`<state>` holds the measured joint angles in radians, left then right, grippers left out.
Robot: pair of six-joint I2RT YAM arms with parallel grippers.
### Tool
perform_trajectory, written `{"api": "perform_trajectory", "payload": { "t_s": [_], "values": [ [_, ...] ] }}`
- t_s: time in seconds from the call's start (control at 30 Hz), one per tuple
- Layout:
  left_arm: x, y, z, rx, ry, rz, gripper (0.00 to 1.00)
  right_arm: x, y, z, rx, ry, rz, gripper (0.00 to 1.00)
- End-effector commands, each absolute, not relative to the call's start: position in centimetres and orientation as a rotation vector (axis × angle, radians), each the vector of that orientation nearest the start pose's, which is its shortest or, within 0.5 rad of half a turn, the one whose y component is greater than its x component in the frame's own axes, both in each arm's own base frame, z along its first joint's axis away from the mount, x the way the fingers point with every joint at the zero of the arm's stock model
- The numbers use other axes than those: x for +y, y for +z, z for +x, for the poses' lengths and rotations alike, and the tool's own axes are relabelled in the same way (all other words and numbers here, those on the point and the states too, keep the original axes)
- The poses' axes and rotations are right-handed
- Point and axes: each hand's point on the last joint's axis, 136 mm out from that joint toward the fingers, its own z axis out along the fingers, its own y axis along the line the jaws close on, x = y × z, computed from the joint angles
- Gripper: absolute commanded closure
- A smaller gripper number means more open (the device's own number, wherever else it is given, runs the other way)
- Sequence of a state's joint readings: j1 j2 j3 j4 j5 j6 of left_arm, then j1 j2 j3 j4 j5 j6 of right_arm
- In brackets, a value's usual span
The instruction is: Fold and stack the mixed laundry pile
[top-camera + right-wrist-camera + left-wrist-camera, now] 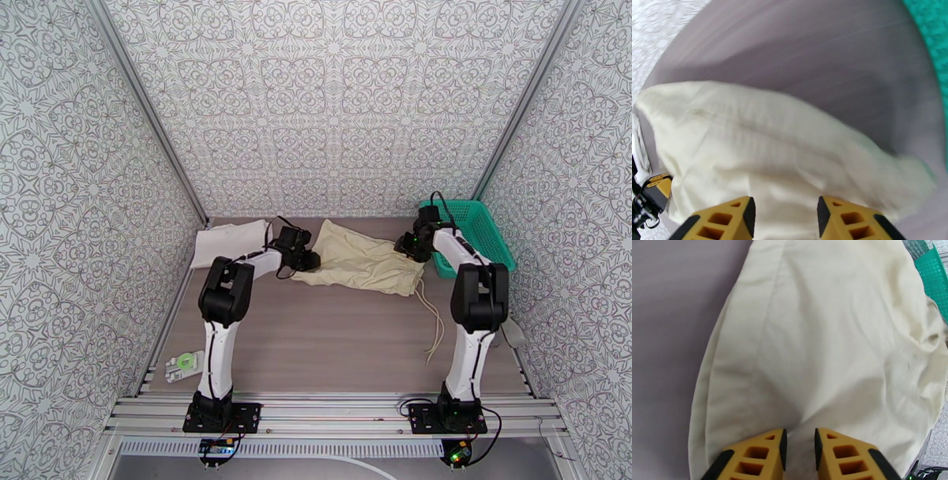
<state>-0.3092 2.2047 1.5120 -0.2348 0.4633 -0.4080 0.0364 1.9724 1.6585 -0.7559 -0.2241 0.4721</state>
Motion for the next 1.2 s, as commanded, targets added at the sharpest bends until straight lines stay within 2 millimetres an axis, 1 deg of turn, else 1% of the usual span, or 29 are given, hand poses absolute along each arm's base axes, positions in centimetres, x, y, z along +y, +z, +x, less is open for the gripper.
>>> {"api": "perform_trajectory", "payload": {
  "t_s": [0.0, 0.07, 0.1, 0.2, 0.23, 0.33, 0.37, 0.43, 0.6, 0.77, 0.8, 0.87, 0.93, 0.97, 1.03, 1.1, 1.17],
  "values": [
    [-21.9, 3.0, 47.5, 2.606, -0.795, 0.058, 0.76, 8.2, 14.9, 46.5, 2.614, 0.476, 0.389, 0.52],
    [-21.1, 2.6, 46.8, 2.609, -0.786, 0.025, 0.77, 9.7, 13.4, 45.7, 2.639, 0.511, 0.349, 0.51],
    [-20.7, 2.4, 46.3, 2.610, -0.791, 0.005, 0.77, 10.2, 12.2, 45.4, 2.662, 0.529, 0.334, 0.52],
    [-19.8, 1.8, 45.1, 2.622, -0.800, -0.022, 0.82, 10.4, 8.4, 44.4, 2.750, 0.526, 0.337, 0.54],
    [-19.5, 1.7, 44.7, 2.628, -0.794, -0.026, 0.85, 10.4, 7.7, 44.2, 2.764, 0.518, 0.337, 0.55],
    [-18.3, 1.6, 43.1, 2.637, -0.781, -0.041, 0.98, 10.3, 5.1, 42.7, 2.827, 0.479, 0.328, 0.56],
    [-17.9, 1.7, 42.7, 2.637, -0.778, -0.046, 1.00, 10.5, 4.6, 42.2, 2.842, 0.477, 0.318, 0.56],
    [-17.1, 1.8, 41.8, 2.638, -0.782, -0.060, 1.00, 11.3, 4.0, 41.1, 2.867, 0.476, 0.289, 0.57],
    [-13.9, 2.4, 38.9, 2.651, -0.765, -0.121, 1.00, 14.5, 3.1, 37.4, 2.934, 0.462, 0.174, 0.57],
    [-11.4, 3.6, 35.3, 2.674, -0.709, -0.146, 1.00, 16.6, 3.1, 33.9, 2.976, 0.466, 0.080, 0.57],
    [-11.1, 4.0, 34.7, 2.671, -0.695, -0.145, 1.00, 16.8, 3.3, 33.4, 2.979, 0.466, 0.062, 0.57],
    [-10.8, 4.8, 33.9, 2.666, -0.685, -0.146, 1.00, 16.5, 4.0, 33.1, 2.972, 0.451, 0.060, 0.57],
    [-10.8, 6.1, 33.5, 2.649, -0.678, -0.138, 0.99, 16.3, 5.3, 33.4, 2.943, 0.436, 0.051, 0.57],
    [-10.8, 6.9, 33.6, 2.635, -0.666, -0.129, 0.95, 16.4, 6.5, 33.9, 2.919, 0.445, 0.045, 0.57],
    [-11.0, 8.9, 34.2, 2.606, -0.636, -0.094, 0.92, 17.1, 8.5, 34.9, 2.870, 0.486, 0.033, 0.57],
    [-12.2, 11.2, 35.4, 2.565, -0.624, -0.027, 0.91, 17.9, 10.4, 36.3, 2.811, 0.536, 0.029, 0.56],
    [-13.8, 12.6, 36.9, 2.528, -0.656, 0.017, 0.92, 18.3, 11.4, 37.7, 2.778, 0.548, 0.039, 0.56]
  ]
}}
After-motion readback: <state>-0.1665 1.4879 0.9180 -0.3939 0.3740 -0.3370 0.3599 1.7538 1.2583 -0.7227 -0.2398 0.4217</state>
